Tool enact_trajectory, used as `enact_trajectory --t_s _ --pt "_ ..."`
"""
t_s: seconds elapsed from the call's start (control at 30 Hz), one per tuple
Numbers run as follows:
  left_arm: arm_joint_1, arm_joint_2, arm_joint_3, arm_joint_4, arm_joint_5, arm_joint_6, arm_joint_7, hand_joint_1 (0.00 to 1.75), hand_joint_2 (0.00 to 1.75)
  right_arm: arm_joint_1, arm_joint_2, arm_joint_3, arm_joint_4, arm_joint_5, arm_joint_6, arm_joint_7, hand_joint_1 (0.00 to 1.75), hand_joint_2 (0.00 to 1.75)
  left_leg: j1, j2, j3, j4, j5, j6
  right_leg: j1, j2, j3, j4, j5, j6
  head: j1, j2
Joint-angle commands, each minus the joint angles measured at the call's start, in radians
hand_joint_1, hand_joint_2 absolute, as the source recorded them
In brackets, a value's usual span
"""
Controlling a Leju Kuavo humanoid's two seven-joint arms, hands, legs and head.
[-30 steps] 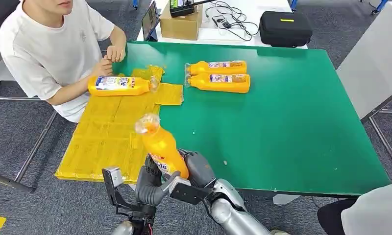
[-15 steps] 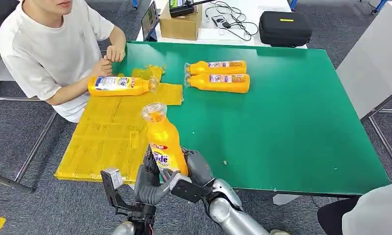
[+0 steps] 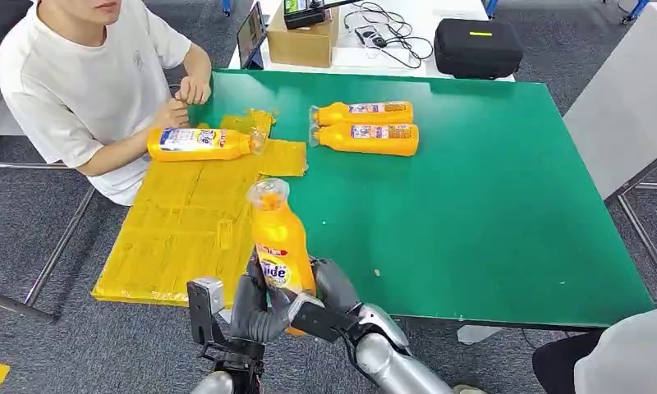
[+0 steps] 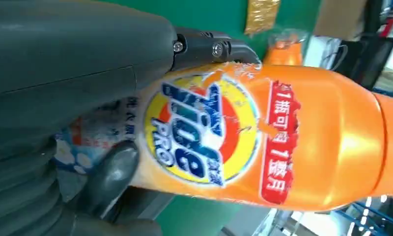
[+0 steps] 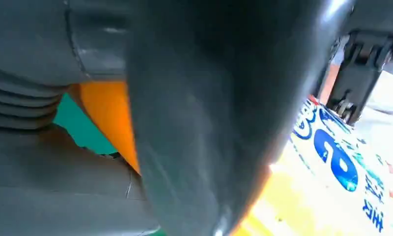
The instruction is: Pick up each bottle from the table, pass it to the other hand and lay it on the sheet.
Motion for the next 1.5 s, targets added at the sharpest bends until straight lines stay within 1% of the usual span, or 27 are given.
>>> enact_trajectory --t_s 0.03,0.07,0.13,0.23,0.27,0.33,0.47,0.53,0.57,0.63,0.67,0.7,0.73,0.77,0.83,0.87,0.9,0.93,0.97,1.07,1.13,1.2,1.23,1.3,1.33,1.47,1.5 --pt "-0.053 0.016 -0.029 0.084 0.028 0.005 0.021 0.00 1.75 -0.032 -0.013 0.058 0.104 -0.001 0.004 -0.016 1.71 0.00 0.000 -0.001 0.004 -0.001 -0.001 0.000 0.000 -0.001 0.004 -0.001 -0.001 -0.001 0.000 0.000" --pt "-0.053 0.017 -0.030 0.083 0.031 0.008 0.021 0.00 1.75 -0.033 -0.012 0.058 0.108 0.000 0.003 -0.016 1.55 0.00 0.000 -0.001 0.006 -0.001 -0.002 -0.001 0.001 -0.002 0.007 -0.002 -0.002 -0.002 0.000 0.000" --pt "-0.053 0.019 -0.032 0.085 0.056 0.009 0.041 0.00 1.75 -0.032 -0.013 0.060 0.109 0.000 0.006 -0.026 1.75 0.00 0.000 0.000 0.004 -0.001 -0.001 0.000 0.000 -0.001 0.004 -0.001 -0.001 -0.001 0.000 0.000" --pt "-0.049 0.024 -0.020 0.095 0.127 0.020 0.077 0.00 1.75 -0.032 -0.015 0.075 0.100 0.062 -0.087 -0.070 1.75 0.00 0.000 -0.001 0.003 -0.001 0.000 0.000 0.000 -0.001 0.003 -0.001 -0.001 -0.001 0.000 0.000" --pt "-0.050 0.027 -0.018 0.090 0.156 0.013 0.082 0.00 1.75 -0.033 -0.013 0.077 0.098 0.086 -0.133 -0.076 1.75 0.00 0.000 0.000 0.006 -0.002 -0.002 -0.001 0.001 -0.001 0.006 -0.002 -0.002 -0.002 0.000 0.000" --pt "-0.053 0.028 -0.017 0.087 0.160 0.013 0.083 0.00 1.75 -0.033 -0.012 0.077 0.094 0.089 -0.143 -0.080 1.75 0.00 0.000 0.000 0.003 -0.001 -0.001 0.000 0.000 0.000 0.003 -0.001 -0.001 -0.001 0.000 0.000" --pt "-0.054 0.029 -0.020 0.082 0.164 0.013 0.084 0.00 1.75 -0.033 -0.012 0.077 0.094 0.093 -0.152 -0.081 1.75 0.00 0.001 0.001 0.006 -0.001 -0.002 -0.001 0.001 0.000 0.006 -0.001 -0.002 -0.002 0.000 0.000" --pt "-0.059 0.033 -0.028 0.080 0.172 0.017 0.087 0.00 1.75 -0.033 -0.012 0.080 0.094 0.119 -0.200 -0.090 1.75 0.00 0.000 0.000 0.003 -0.001 -0.001 -0.001 0.000 -0.001 0.003 -0.001 -0.001 -0.001 0.000 0.000" --pt "-0.059 0.033 -0.028 0.080 0.172 0.017 0.087 0.00 1.75 -0.033 -0.012 0.080 0.094 0.119 -0.200 -0.090 1.75 0.00 0.000 0.001 0.006 -0.001 -0.002 -0.001 0.001 -0.001 0.006 -0.001 -0.002 -0.002 0.000 0.000" --pt "-0.078 0.032 -0.043 0.094 0.155 0.050 0.076 0.00 1.75 -0.046 -0.016 0.096 0.112 0.139 -0.206 -0.076 1.75 0.00 0.000 0.000 0.003 -0.001 -0.001 -0.001 0.000 -0.001 0.004 -0.001 -0.001 -0.001 0.000 0.000" --pt "-0.085 0.031 -0.046 0.102 0.153 0.053 0.075 0.00 1.75 -0.049 -0.016 0.097 0.118 0.141 -0.207 -0.074 1.75 0.00 0.000 0.000 0.006 -0.001 -0.002 -0.001 0.001 -0.001 0.007 -0.001 -0.002 -0.002 0.000 0.000" --pt "-0.093 0.030 -0.051 0.111 0.151 0.055 0.075 0.05 1.75 -0.054 -0.017 0.101 0.125 0.148 -0.211 -0.076 1.75 0.00 0.000 0.000 0.005 -0.001 -0.001 -0.001 0.001 -0.001 0.005 -0.001 -0.002 -0.002 0.000 0.000" --pt "-0.102 0.034 -0.058 0.123 0.140 0.058 0.074 1.52 1.75 -0.064 -0.019 0.110 0.136 0.167 -0.217 -0.065 1.75 0.00 0.000 -0.001 0.003 -0.001 -0.001 0.000 0.000 -0.001 0.004 -0.001 -0.001 -0.001 0.000 0.000" --pt "-0.107 0.037 -0.065 0.132 0.124 0.063 0.073 1.75 1.75 -0.071 -0.021 0.117 0.143 0.185 -0.229 -0.054 1.75 0.00 0.000 0.000 0.006 -0.001 -0.001 -0.001 0.001 -0.001 0.006 -0.001 -0.002 -0.002 0.000 0.000" --pt "-0.117 0.037 -0.074 0.164 0.078 0.082 0.082 1.75 1.75 -0.094 -0.029 0.139 0.168 0.265 -0.278 0.000 1.75 0.00 0.000 -0.001 0.003 -0.001 0.000 0.000 0.000 -0.001 0.003 -0.001 -0.001 -0.001 0.000 0.000" --pt "-0.118 0.036 -0.072 0.169 0.073 0.083 0.080 1.75 1.75 -0.099 -0.031 0.141 0.172 0.278 -0.288 0.005 1.75 0.00 0.000 -0.001 0.006 -0.001 -0.001 -0.001 0.001 -0.002 0.006 -0.001 -0.001 -0.002 0.000 0.000" --pt "-0.118 0.032 -0.066 0.174 0.067 0.085 0.078 1.75 1.75 -0.106 -0.031 0.141 0.179 0.303 -0.310 0.017 1.38 0.00 0.000 0.000 0.004 -0.001 -0.001 -0.001 0.000 -0.001 0.005 -0.001 -0.001 -0.001 0.000 0.000" --pt "-0.117 0.030 -0.062 0.172 0.065 0.083 0.076 1.75 1.75 -0.108 -0.028 0.136 0.182 0.314 -0.332 0.022 0.23 0.00 0.000 0.000 0.007 -0.002 -0.001 -0.001 0.001 -0.001 0.007 -0.002 -0.002 -0.002 0.000 0.000" --pt "-0.115 0.027 -0.057 0.166 0.072 0.081 0.075 1.75 1.75 -0.109 -0.026 0.131 0.182 0.314 -0.337 0.024 0.00 0.00 0.000 -0.001 0.005 -0.002 -0.001 -0.001 0.001 -0.002 0.006 -0.002 -0.001 -0.002 0.000 0.000" --pt "-0.112 0.030 -0.057 0.138 0.057 0.080 0.067 1.75 1.75 -0.098 -0.010 0.102 0.175 0.292 -0.336 0.017 0.00 0.00 0.000 0.000 0.004 -0.001 -0.001 0.000 0.000 -0.001 0.005 -0.001 -0.001 -0.001 0.000 0.000" --pt "-0.109 0.030 -0.048 0.126 0.011 0.111 0.020 1.75 1.75 -0.055 0.001 0.030 0.145 0.168 -0.255 -0.046 0.00 0.00 0.000 0.000 0.006 -0.001 -0.002 -0.001 0.001 -0.001 0.007 -0.001 -0.002 -0.002 0.000 0.000" --pt "-0.108 0.029 -0.030 0.116 -0.011 0.135 -0.003 1.75 1.75 -0.032 0.000 0.012 0.130 0.159 -0.289 -0.062 0.00 0.00 0.000 -0.001 0.004 -0.001 -0.001 0.000 0.000 -0.002 0.004 -0.001 -0.001 -0.001 0.000 0.000" --pt "-0.111 0.030 -0.028 0.114 -0.010 0.134 -0.003 1.75 1.75 -0.030 -0.001 0.012 0.130 0.158 -0.291 -0.063 0.00 0.00 0.001 -0.001 0.007 -0.001 -0.002 -0.001 0.001 -0.002 0.007 -0.001 -0.003 -0.002 0.000 0.000" --pt "-0.110 0.032 -0.019 0.107 -0.014 0.138 -0.006 1.75 1.75 -0.020 0.000 -0.001 0.120 0.141 -0.290 -0.073 0.00 0.00 0.000 -0.001 0.003 -0.001 0.000 0.000 0.000 -0.002 0.003 -0.001 -0.001 -0.001 0.000 0.000" --pt "-0.088 0.012 0.007 0.086 -0.033 0.148 -0.022 1.75 1.75 -0.006 0.003 -0.022 0.110 0.120 -0.294 -0.086 0.00 0.00 0.001 -0.001 0.006 -0.001 -0.002 -0.001 0.001 -0.003 0.007 -0.001 -0.002 -0.002 0.000 0.000" --pt "-0.100 0.017 0.039 0.063 -0.114 0.169 -0.015 1.75 1.75 0.008 0.003 -0.040 0.098 0.143 -0.333 -0.091 0.00 0.00 0.000 -0.001 0.003 0.000 -0.001 -0.001 0.001 -0.001 0.003 0.000 -0.001 -0.001 0.000 0.000" --pt "-0.117 0.022 0.050 0.078 -0.155 0.187 -0.011 1.75 1.75 0.010 0.000 -0.039 0.091 0.161 -0.342 -0.086 0.00 0.00 0.001 0.000 0.005 0.000 -0.002 -0.001 0.001 -0.001 0.006 0.000 -0.002 -0.002 0.000 0.000"
